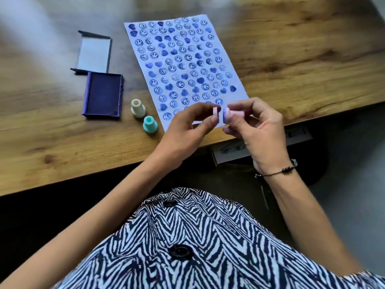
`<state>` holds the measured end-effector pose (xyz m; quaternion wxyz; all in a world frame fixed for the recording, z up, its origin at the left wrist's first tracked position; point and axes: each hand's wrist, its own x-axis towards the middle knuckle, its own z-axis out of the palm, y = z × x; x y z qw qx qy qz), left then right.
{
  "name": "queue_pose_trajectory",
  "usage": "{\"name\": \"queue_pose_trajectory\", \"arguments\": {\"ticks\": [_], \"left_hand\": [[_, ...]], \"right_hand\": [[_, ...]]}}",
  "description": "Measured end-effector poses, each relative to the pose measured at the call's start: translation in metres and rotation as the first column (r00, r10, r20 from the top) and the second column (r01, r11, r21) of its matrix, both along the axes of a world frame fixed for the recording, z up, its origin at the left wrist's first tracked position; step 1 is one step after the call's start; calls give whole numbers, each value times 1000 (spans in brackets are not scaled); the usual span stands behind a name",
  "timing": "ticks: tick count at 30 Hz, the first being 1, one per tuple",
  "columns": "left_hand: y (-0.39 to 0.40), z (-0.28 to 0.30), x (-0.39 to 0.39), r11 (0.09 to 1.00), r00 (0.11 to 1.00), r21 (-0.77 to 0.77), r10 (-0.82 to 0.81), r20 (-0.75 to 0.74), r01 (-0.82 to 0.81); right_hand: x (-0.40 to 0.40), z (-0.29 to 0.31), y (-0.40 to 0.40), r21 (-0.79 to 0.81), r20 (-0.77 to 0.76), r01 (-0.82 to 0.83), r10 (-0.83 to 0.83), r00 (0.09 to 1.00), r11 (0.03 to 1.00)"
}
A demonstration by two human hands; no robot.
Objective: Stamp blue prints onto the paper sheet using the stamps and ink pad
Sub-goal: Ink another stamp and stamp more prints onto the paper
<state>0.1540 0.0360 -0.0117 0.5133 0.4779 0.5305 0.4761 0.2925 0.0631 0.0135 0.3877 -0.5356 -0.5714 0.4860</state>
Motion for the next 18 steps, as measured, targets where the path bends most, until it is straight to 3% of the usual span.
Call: {"name": "queue_pose_trajectory", "arguments": {"ticks": [3, 11, 16, 18], "left_hand": [[-2, 3, -1, 1000, 999, 3, 8, 41, -8], [-8, 3, -18, 995, 995, 3, 95, -31, -95], [-10, 14, -41, 963, 933, 78, 268, -238, -257], [-9, 19, -56, 931, 863, 152, 365, -350, -332]], "right_hand": [[-6, 2, -1, 38, 8, -42, 42, 999, 998], [-26, 8, 2, 30, 26, -188, 187, 982, 982], [-58, 14, 13, -13, -41, -285, 284, 958, 959], [-78, 18, 27, 15, -5, -361, 361, 932, 932]]}}
